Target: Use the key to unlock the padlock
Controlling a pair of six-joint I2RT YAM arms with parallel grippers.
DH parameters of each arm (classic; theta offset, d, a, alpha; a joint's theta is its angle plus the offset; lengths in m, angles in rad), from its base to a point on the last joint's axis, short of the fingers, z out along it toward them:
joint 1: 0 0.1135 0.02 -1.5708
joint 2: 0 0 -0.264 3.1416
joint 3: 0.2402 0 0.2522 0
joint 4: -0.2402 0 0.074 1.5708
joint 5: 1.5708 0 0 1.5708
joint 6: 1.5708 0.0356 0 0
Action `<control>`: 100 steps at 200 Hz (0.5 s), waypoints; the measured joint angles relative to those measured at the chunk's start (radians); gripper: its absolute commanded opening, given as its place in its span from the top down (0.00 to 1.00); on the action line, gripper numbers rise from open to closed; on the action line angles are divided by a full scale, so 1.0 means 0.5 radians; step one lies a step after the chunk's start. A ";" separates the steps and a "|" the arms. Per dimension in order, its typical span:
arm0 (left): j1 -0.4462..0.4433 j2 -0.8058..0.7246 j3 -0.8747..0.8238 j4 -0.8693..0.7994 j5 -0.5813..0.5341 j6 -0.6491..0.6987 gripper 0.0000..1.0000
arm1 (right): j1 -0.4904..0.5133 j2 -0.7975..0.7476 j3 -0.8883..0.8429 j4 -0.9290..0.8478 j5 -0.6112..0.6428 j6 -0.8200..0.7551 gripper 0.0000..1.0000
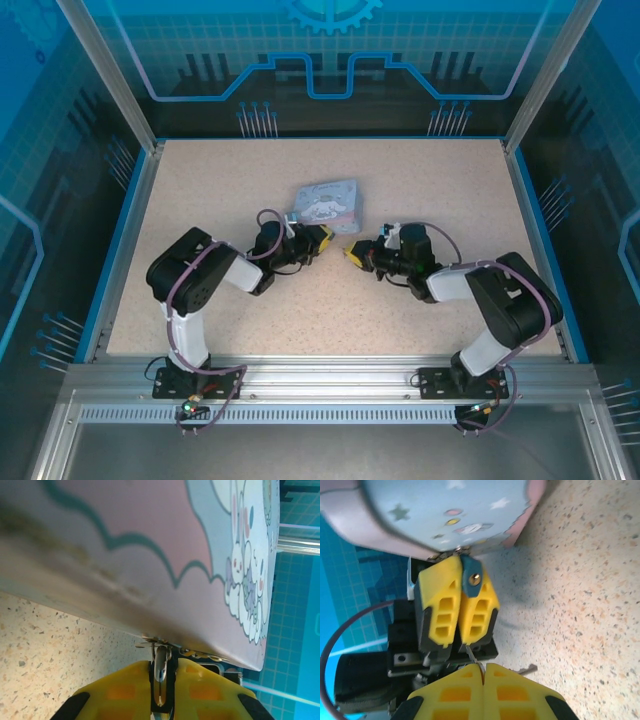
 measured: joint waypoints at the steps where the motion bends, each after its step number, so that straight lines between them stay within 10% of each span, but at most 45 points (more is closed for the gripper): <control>1: 0.000 -0.001 0.000 0.001 0.001 -0.005 1.00 | 0.004 0.003 -0.002 0.006 0.008 0.007 1.00; 100: 0.000 -0.103 -0.025 0.012 -0.001 -0.072 1.00 | 0.120 0.225 -0.014 0.361 0.319 0.343 1.00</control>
